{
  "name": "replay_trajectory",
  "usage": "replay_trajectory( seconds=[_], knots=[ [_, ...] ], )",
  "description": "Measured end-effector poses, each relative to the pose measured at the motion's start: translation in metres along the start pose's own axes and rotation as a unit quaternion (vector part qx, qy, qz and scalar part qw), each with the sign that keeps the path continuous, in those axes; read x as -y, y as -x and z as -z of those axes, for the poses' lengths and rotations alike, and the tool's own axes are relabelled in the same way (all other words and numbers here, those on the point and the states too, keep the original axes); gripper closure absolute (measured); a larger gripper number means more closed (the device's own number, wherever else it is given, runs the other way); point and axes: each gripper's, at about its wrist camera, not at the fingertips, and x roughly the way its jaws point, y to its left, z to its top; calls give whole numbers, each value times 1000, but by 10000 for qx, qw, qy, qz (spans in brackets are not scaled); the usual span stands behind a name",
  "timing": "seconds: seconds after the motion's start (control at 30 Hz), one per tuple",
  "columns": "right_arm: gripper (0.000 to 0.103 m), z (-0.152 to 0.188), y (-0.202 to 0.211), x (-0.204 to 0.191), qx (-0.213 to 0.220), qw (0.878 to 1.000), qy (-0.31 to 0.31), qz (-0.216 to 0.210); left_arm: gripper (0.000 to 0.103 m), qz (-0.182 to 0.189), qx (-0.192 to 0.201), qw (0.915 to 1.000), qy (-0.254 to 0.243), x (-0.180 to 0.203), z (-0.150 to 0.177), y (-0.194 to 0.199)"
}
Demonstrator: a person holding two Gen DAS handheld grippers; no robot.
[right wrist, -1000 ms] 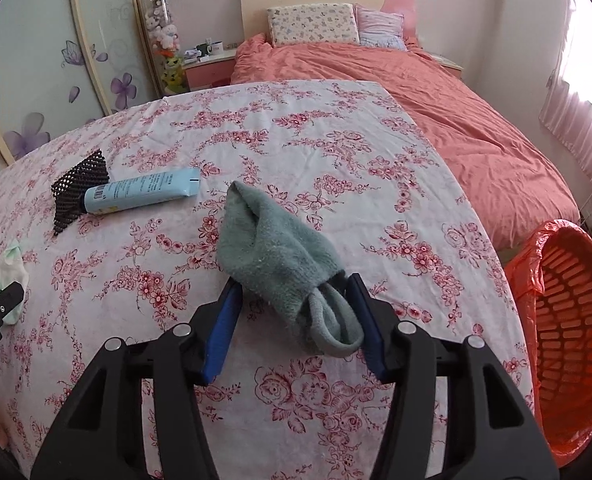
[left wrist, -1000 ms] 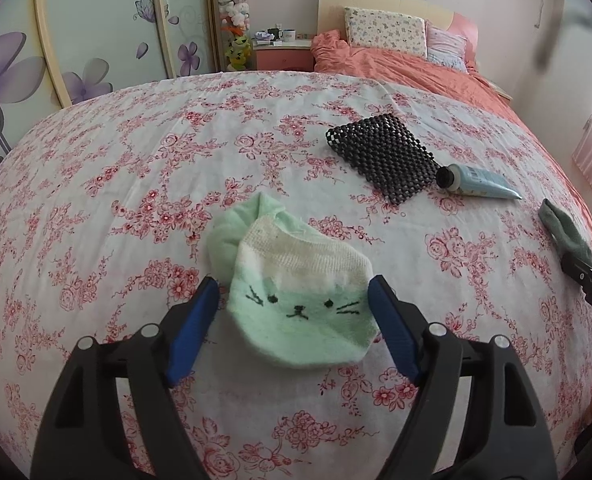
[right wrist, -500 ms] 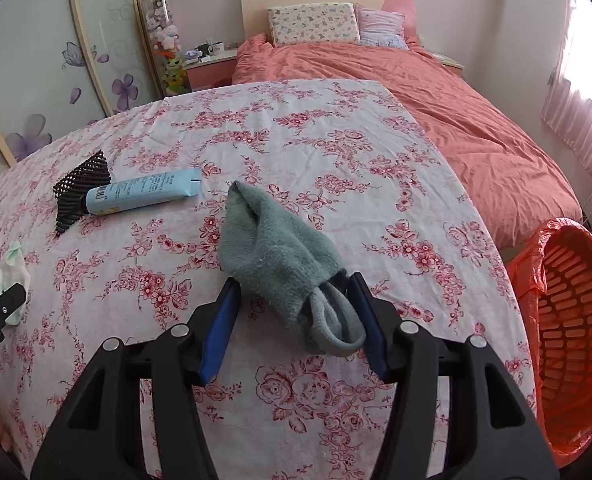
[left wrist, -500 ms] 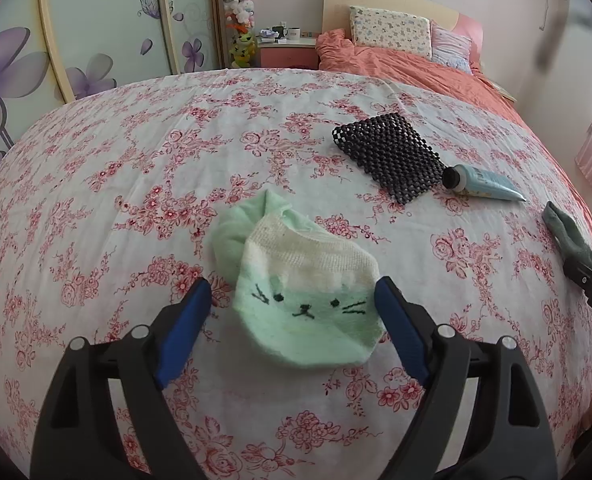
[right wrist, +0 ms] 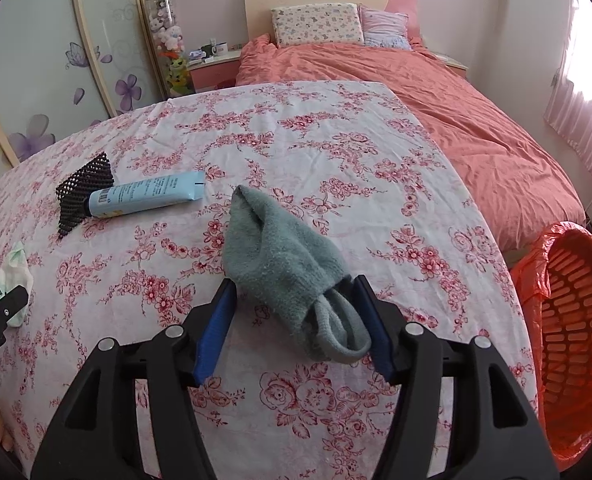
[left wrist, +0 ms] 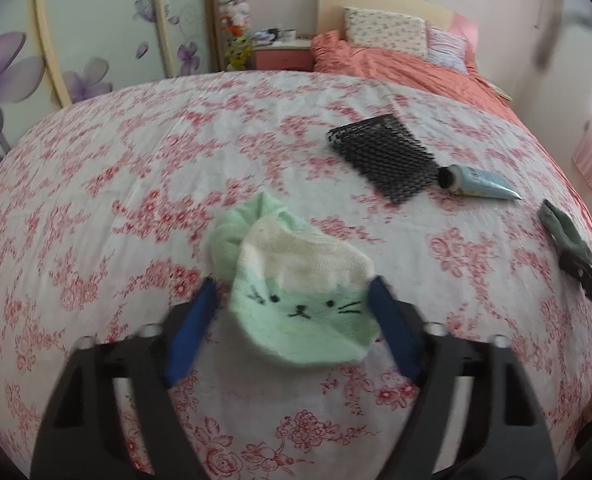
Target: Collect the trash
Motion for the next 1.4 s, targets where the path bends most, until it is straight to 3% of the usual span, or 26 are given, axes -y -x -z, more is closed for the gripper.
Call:
replay_trajectory(
  seconds=[0.03,0.1,0.17,0.27,0.47,0.73,0.87,1.1,1.4],
  knots=[
    [73,0,1,1,19,10000,4,-37,50,20,34,10000,-41,2,1,2],
    [91,3,4,5,10,9998,-20,-210,65,30,65,9999,-96,4,2,3],
    [93,8,11,11,39,9994,-92,-345,82,132,75,9998,-122,6,2,6],
    [93,13,24,19,186,9990,-169,-380,88,277,116,9995,-61,5,2,11],
    [93,14,67,45,635,9954,-529,-478,89,617,393,9973,-6,19,4,37],
    [93,20,125,88,1277,9854,-1054,-385,89,1301,780,9879,-320,87,1,87],
    [93,29,150,121,1575,9783,-1344,-118,89,1842,890,9771,-579,139,4,110],
    [93,42,174,182,1897,9632,-1834,522,89,2855,809,9492,-1048,240,9,134],
    [93,60,170,245,1903,9476,-2424,845,89,3534,678,9171,-1717,350,25,142]
  ],
)
